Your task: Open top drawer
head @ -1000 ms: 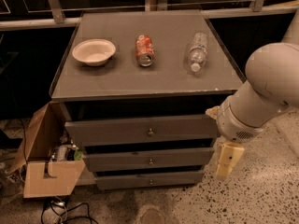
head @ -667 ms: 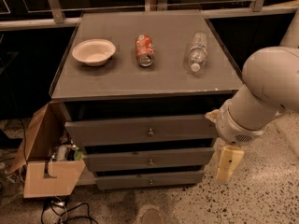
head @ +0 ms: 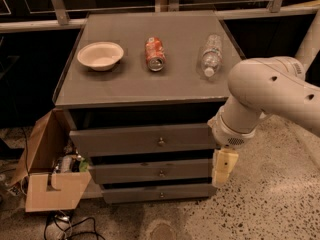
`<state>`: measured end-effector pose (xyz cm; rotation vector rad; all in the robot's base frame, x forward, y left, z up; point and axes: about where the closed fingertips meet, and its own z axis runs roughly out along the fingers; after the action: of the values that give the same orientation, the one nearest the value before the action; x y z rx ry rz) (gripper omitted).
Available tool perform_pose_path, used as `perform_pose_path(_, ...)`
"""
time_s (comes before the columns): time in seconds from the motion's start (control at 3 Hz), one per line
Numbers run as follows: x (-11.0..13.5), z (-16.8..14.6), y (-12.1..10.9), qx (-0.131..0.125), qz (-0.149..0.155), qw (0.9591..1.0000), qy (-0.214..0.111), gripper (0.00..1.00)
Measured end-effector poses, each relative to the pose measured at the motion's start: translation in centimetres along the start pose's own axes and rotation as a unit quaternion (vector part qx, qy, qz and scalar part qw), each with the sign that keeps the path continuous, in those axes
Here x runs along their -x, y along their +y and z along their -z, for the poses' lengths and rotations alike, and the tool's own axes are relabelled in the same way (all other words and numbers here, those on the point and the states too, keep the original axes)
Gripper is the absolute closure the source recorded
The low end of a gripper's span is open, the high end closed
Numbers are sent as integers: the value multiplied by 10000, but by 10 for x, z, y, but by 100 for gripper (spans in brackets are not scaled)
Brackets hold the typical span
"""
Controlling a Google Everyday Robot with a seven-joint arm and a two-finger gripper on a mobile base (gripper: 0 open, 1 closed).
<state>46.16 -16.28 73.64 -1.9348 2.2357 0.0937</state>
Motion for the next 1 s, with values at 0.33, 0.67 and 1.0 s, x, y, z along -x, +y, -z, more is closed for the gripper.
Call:
perform_pose_path(0.33,1,-5,0,21,-38,10000,-25,0)
perform_pose_path(0.67,7,-24,-6,88,-122,9998,-107,0)
perform_pose_path(1.0,11,-38,-23,95,-224,9996,-146,0)
